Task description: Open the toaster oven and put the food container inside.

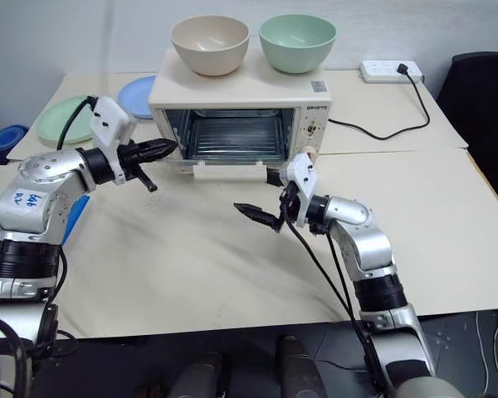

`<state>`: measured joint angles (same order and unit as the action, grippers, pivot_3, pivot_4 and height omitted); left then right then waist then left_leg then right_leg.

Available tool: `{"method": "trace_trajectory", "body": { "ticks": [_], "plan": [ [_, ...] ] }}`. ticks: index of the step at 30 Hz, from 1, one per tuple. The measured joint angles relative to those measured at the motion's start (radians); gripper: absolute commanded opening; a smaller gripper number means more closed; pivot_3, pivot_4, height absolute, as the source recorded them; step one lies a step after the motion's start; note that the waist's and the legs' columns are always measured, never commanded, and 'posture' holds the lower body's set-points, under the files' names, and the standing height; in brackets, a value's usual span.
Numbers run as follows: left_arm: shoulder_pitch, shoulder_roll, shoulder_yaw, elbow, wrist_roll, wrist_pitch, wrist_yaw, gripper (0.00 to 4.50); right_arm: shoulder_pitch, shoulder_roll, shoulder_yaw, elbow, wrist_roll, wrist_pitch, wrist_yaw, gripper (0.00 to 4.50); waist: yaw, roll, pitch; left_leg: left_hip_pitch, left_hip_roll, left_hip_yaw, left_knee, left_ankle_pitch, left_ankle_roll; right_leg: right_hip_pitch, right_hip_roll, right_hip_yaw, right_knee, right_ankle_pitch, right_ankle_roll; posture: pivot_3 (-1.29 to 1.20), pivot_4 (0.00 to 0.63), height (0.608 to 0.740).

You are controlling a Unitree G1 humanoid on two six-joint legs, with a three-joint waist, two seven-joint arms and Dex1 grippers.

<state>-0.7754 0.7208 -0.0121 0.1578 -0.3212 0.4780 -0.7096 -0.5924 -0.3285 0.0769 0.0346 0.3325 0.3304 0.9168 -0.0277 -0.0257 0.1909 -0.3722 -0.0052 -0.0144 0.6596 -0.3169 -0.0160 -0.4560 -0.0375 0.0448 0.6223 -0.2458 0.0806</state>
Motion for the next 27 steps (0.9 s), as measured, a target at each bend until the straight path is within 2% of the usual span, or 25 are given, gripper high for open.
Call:
{"method": "trace_trajectory", "body": {
  "ticks": [4, 6, 12, 17, 22, 27],
  "plan": [
    [0.001, -0.001, -0.007, 0.015, 0.021, -0.009, -0.037, 0.02, 0.103, -0.085, -0.025, -0.114, 0.006, 0.034, -0.018, 4.50, 0.001, 0.000, 0.000, -0.003, 0.000, 0.000, 0.003, -0.001, 0.001, -0.001, -0.001, 0.000, 0.000, 0.000, 0.000, 0.00, 0.150, 0.740],
    [0.006, -0.003, -0.004, 0.000, 0.022, -0.005, -0.052, 0.02, 0.199, -0.166, -0.076, -0.161, 0.024, 0.068, -0.014, 4.50, 0.008, 0.000, 0.000, -0.003, -0.001, -0.001, 0.004, -0.001, 0.002, 0.000, -0.001, -0.001, -0.001, 0.000, 0.000, 0.00, 0.150, 0.740],
    [0.130, -0.001, 0.007, -0.124, 0.018, 0.040, -0.068, 0.02, 0.364, -0.301, -0.201, -0.270, 0.117, 0.158, 0.018, 4.50, -0.004, 0.000, 0.000, 0.003, 0.000, 0.001, 0.004, -0.001, 0.003, 0.004, 0.000, 0.002, -0.002, 0.000, 0.001, 0.00, 0.150, 0.740],
    [0.228, 0.001, 0.005, -0.194, 0.022, 0.057, -0.074, 0.02, 0.382, -0.351, -0.274, -0.382, 0.252, 0.249, 0.034, 4.50, -0.002, 0.000, 0.000, 0.012, 0.002, 0.000, 0.004, 0.000, 0.002, 0.012, 0.008, 0.006, -0.001, 0.000, 0.000, 0.00, 0.150, 0.740],
    [0.269, 0.001, -0.002, -0.204, 0.035, 0.067, -0.075, 0.02, 0.381, -0.369, -0.280, -0.426, 0.310, 0.287, 0.034, 4.50, 0.000, -0.001, 0.000, 0.012, 0.001, 0.001, 0.004, -0.001, 0.002, 0.012, 0.010, 0.011, -0.001, 0.000, 0.000, 0.00, 0.150, 0.740],
    [0.287, -0.005, -0.033, -0.181, 0.086, 0.069, -0.051, 0.02, 0.302, -0.370, -0.281, -0.464, 0.407, 0.347, 0.031, 4.50, -0.001, -0.001, 0.000, 0.012, 0.002, 0.001, 0.004, -0.001, 0.002, 0.012, 0.008, 0.012, -0.001, 0.000, 0.000, 0.00, 0.150, 0.740]
  ]
}}
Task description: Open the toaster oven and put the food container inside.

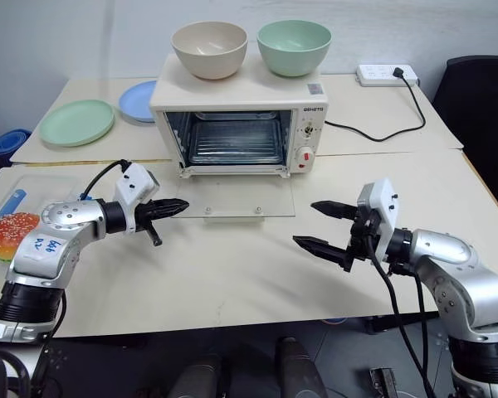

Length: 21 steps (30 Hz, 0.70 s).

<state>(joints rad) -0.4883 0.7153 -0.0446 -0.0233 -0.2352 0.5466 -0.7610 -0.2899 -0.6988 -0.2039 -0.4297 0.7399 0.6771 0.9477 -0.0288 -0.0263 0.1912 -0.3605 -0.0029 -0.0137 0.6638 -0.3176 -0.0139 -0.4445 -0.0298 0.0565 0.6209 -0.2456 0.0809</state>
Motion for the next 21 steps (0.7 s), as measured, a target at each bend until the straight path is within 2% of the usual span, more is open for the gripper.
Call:
{"method": "trace_trajectory", "body": {
  "ticks": [5, 9, 12, 14, 15, 18, 21],
  "plan": [
    [0.055, 0.003, 0.007, -0.059, 0.003, 0.021, 0.006, 0.02, -0.123, 0.000, 0.003, 0.000, 0.076, 0.047, -0.014, 4.50, 0.001, 0.000, 0.000, 0.000, 0.000, 0.000, 0.000, 0.000, 0.000, 0.000, -0.002, 0.000, 0.000, 0.000, 0.000, 0.00, 0.150, 0.740],
    [0.154, 0.017, 0.093, -0.152, -0.014, 0.078, 0.040, 0.02, -0.198, 0.003, 0.038, 0.029, 0.088, 0.058, -0.015, 4.50, -0.002, 0.000, 0.000, 0.001, 0.001, 0.000, -0.001, 0.000, 0.000, 0.000, -0.004, 0.000, 0.000, 0.000, -0.001, 0.00, 0.150, 0.740],
    [0.254, 0.011, 0.234, -0.253, -0.069, 0.194, 0.088, 0.55, -0.235, 0.009, 0.071, 0.059, 0.087, 0.059, 0.004, 4.50, -0.005, 0.000, 0.000, 0.000, 0.002, 0.000, -0.001, -0.001, 0.000, -0.001, -0.004, 0.000, 0.000, -0.001, -0.001, 0.00, 0.150, 0.740],
    [0.303, -0.045, 0.397, -0.376, -0.156, 0.340, 0.155, 1.23, -0.267, 0.019, 0.100, 0.087, 0.086, 0.059, 0.028, 4.50, -0.001, -0.001, 0.000, -0.001, 0.001, -0.002, 0.000, -0.001, 0.000, -0.001, -0.005, -0.002, 0.000, -0.001, -0.002, 0.00, 0.150, 0.740],
    [0.313, -0.069, 0.447, -0.421, -0.183, 0.382, 0.176, 1.33, -0.275, 0.020, 0.109, 0.092, 0.085, 0.058, 0.035, 4.50, 0.000, -0.001, 0.000, -0.001, 0.001, -0.001, 0.000, -0.001, 0.000, -0.001, -0.005, -0.002, -0.001, -0.001, -0.001, 0.00, 0.150, 0.740],
    [0.371, -0.222, 0.669, -0.654, -0.296, 0.577, 0.304, 2.12, -0.320, 0.037, 0.161, 0.137, 0.071, 0.044, 0.080, 4.50, 0.001, -0.001, 0.000, -0.001, -0.001, -0.001, 0.000, -0.001, 0.000, 0.000, -0.008, -0.003, -0.001, -0.001, -0.001, 0.00, 0.150, 0.740],
    [0.422, -0.341, 0.805, -0.798, -0.359, 0.674, 0.399, 3.03, -0.353, 0.050, 0.194, 0.186, 0.057, 0.035, 0.117, 4.50, 0.002, -0.001, 0.000, -0.002, -0.001, -0.002, 0.001, -0.001, 0.000, 0.000, -0.008, -0.004, -0.001, 0.000, -0.001, 0.00, 0.150, 0.740]
  ]
}}
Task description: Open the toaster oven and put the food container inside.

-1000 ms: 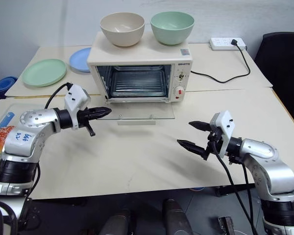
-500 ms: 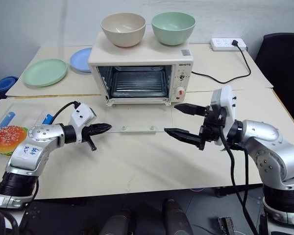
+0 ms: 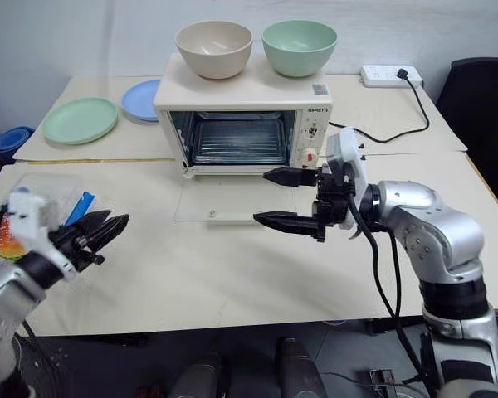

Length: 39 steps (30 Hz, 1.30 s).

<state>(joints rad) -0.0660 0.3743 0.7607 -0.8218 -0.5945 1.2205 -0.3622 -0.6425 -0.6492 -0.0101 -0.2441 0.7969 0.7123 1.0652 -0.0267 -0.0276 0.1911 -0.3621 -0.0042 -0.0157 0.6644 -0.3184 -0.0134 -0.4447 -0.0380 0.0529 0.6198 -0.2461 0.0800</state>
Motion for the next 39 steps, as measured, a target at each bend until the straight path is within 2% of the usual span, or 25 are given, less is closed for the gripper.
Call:
{"method": "trace_trajectory", "body": {
  "ticks": [4, 5, 9, 12, 15, 20, 25, 35, 39],
  "plan": [
    [0.050, -0.143, 0.198, -0.123, -0.055, 0.083, 0.110, 4.27, -0.049, 0.033, 0.043, 0.063, -0.039, -0.042, 0.050, 4.50, -0.002, 0.000, 0.000, 0.001, 0.000, 0.001, 0.000, 0.000, 0.000, 0.000, 0.001, 0.000, 0.000, 0.000, 0.000, 0.00, 0.150, 0.740],
    [0.070, -0.172, 0.235, -0.135, -0.065, 0.102, 0.128, 4.45, -0.054, 0.041, 0.049, 0.078, -0.049, -0.054, 0.061, 4.50, -0.002, 0.000, 0.000, 0.002, 0.000, 0.001, 0.000, 0.000, -0.001, 0.000, 0.002, 0.000, 0.001, 0.000, 0.000, 0.00, 0.150, 0.740],
    [0.052, -0.256, 0.449, -0.118, -0.079, 0.162, 0.227, 4.45, -0.089, 0.074, 0.076, 0.151, -0.087, -0.086, 0.089, 4.50, -0.002, -0.001, 0.000, 0.003, 0.001, 0.001, 0.000, 0.000, -0.002, 0.001, 0.009, -0.001, 0.001, 0.000, -0.001, 0.00, 0.150, 0.740],
    [-0.004, -0.255, 0.570, -0.077, -0.072, 0.209, 0.295, 4.45, -0.093, 0.093, 0.084, 0.175, -0.110, -0.102, 0.105, 4.50, -0.001, -0.001, -0.001, 0.003, 0.001, 0.001, 0.000, 0.000, -0.002, 0.001, 0.011, -0.001, 0.001, 0.000, -0.001, 0.00, 0.150, 0.740],
    [-0.054, -0.208, 0.644, -0.020, -0.054, 0.261, 0.333, 4.45, -0.094, 0.105, 0.084, 0.176, -0.118, -0.104, 0.112, 4.50, -0.001, -0.002, -0.001, 0.003, 0.001, 0.001, 0.000, 0.000, -0.002, 0.001, 0.010, -0.002, 0.001, 0.000, -0.001, 0.00, 0.150, 0.740],
    [-0.111, -0.102, 0.620, 0.082, 0.033, 0.306, 0.391, 4.45, -0.090, 0.111, 0.083, 0.172, -0.129, -0.103, 0.106, 4.50, -0.002, -0.003, -0.001, 0.003, 0.001, 0.001, 0.000, -0.001, -0.004, 0.001, 0.007, -0.004, 0.001, 0.000, -0.001, 0.00, 0.150, 0.740],
    [-0.184, -0.063, 0.553, 0.173, 0.113, 0.336, 0.419, 4.45, -0.037, 0.108, 0.073, 0.131, -0.129, -0.099, 0.071, 4.50, -0.001, -0.003, -0.002, 0.003, 0.003, 0.000, 0.000, -0.002, -0.005, 0.001, 0.006, -0.005, 0.001, -0.001, -0.002, 0.00, 0.150, 0.740],
    [-0.419, -0.035, 0.558, 0.353, 0.288, 0.398, 0.506, 4.45, 0.035, 0.096, 0.034, 0.029, -0.113, -0.077, 0.003, 4.50, -0.003, -0.003, -0.002, 0.003, 0.004, 0.000, -0.001, -0.003, -0.007, 0.000, 0.007, -0.007, 0.001, -0.001, -0.002, 0.00, 0.150, 0.740],
    [-0.536, 0.004, 0.587, 0.451, 0.382, 0.399, 0.567, 3.26, 0.044, 0.087, 0.028, 0.010, -0.105, -0.073, -0.011, 4.50, -0.002, -0.003, -0.002, 0.003, 0.004, 0.000, -0.001, -0.002, -0.008, 0.001, 0.007, -0.008, 0.001, -0.001, -0.002, 0.00, 0.150, 0.740]
  ]
}}
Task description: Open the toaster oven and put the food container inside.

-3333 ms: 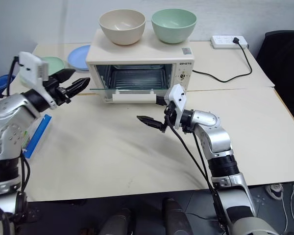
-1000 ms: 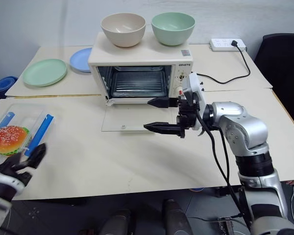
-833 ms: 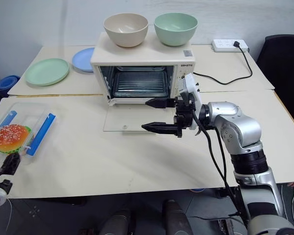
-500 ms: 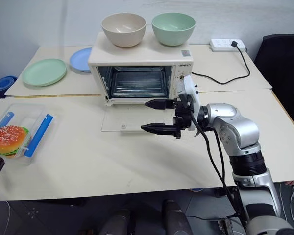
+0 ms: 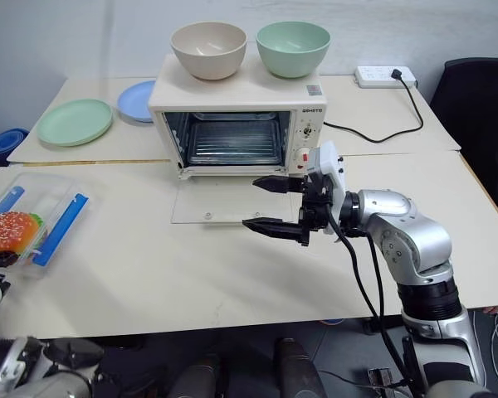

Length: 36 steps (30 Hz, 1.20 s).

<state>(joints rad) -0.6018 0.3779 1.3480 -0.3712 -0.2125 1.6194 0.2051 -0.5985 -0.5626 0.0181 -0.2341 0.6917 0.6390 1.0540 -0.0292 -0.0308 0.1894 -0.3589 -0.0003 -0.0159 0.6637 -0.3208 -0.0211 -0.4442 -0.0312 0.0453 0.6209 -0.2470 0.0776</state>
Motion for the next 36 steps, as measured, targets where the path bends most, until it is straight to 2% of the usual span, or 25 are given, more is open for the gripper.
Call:
{"method": "trace_trajectory", "body": {
  "ticks": [7, 10, 14, 18, 22, 27, 31, 36],
  "plan": [
    [-0.082, 0.058, -0.021, 0.098, 0.103, 0.000, 0.023, 1.08, 0.009, -0.004, -0.025, -0.003, 0.007, 0.002, -0.029, 4.50, -0.002, 0.000, 0.000, 0.000, 0.001, 0.000, -0.001, 0.000, -0.001, 0.000, 0.000, 0.000, 0.000, 0.000, 0.000, 0.00, 0.150, 0.740],
    [-0.087, 0.096, -0.044, 0.156, 0.135, 0.004, 0.017, 0.31, 0.026, -0.004, -0.026, -0.015, 0.014, 0.011, -0.037, 4.50, -0.001, 0.000, 0.000, 0.000, 0.000, 0.000, -0.001, 0.000, -0.001, -0.001, -0.001, 0.000, 0.000, 0.000, 0.000, 0.00, 0.150, 0.740],
    [-0.056, 0.143, -0.146, 0.214, 0.131, 0.004, -0.046, 0.27, 0.030, -0.024, -0.031, -0.030, 0.032, 0.023, -0.040, 4.50, 0.000, 0.000, 0.000, -0.001, 0.000, -0.001, -0.001, 0.000, -0.001, -0.001, -0.002, 0.000, -0.001, 0.000, 0.000, 0.00, 0.150, 0.740],
    [-0.035, 0.174, -0.260, 0.242, 0.051, 0.004, -0.171, 0.27, 0.038, -0.087, -0.069, -0.032, 0.070, 0.072, -0.022, 4.50, 0.003, -0.001, 0.000, -0.003, -0.001, -0.004, -0.001, 0.000, 0.000, -0.001, -0.005, 0.001, -0.002, 0.000, 0.000, 0.00, 0.150, 0.740],
    [0.020, 0.231, -0.420, 0.239, -0.070, 0.004, -0.298, 0.27, 0.036, -0.120, -0.113, -0.031, 0.084, 0.085, -0.025, 4.50, 0.001, -0.001, 0.000, -0.005, -0.002, -0.005, -0.001, 0.000, 0.000, -0.001, -0.007, 0.002, -0.004, 0.000, 0.000, 0.00, 0.150, 0.740],
    [0.107, 0.305, -0.647, 0.131, -0.321, 0.005, -0.436, 0.27, 0.067, -0.145, -0.168, -0.027, 0.084, 0.085, -0.046, 4.50, 0.001, -0.001, 0.000, -0.009, -0.002, -0.006, -0.002, 0.000, 0.000, -0.004, -0.007, 0.001, -0.005, 0.000, 0.000, 0.00, 0.150, 0.740],
    [0.042, 0.263, -0.771, 0.097, -0.420, 0.005, -0.401, 0.27, 0.111, -0.145, -0.189, -0.028, 0.084, 0.084, -0.070, 4.50, 0.003, 0.000, 0.000, -0.010, -0.003, -0.006, -0.001, 0.001, 0.002, -0.004, -0.009, 0.001, -0.005, 0.000, 0.000, 0.00, 0.150, 0.740],
    [-0.161, 0.119, -0.950, 0.155, -0.379, 0.006, -0.312, 0.27, 0.133, -0.135, -0.198, -0.039, 0.085, 0.081, -0.109, 4.50, 0.011, -0.001, 0.000, -0.010, -0.006, -0.006, 0.000, 0.002, 0.004, -0.003, -0.009, 0.000, -0.005, 0.001, 0.002, 0.00, 0.150, 0.740]
  ]
}}
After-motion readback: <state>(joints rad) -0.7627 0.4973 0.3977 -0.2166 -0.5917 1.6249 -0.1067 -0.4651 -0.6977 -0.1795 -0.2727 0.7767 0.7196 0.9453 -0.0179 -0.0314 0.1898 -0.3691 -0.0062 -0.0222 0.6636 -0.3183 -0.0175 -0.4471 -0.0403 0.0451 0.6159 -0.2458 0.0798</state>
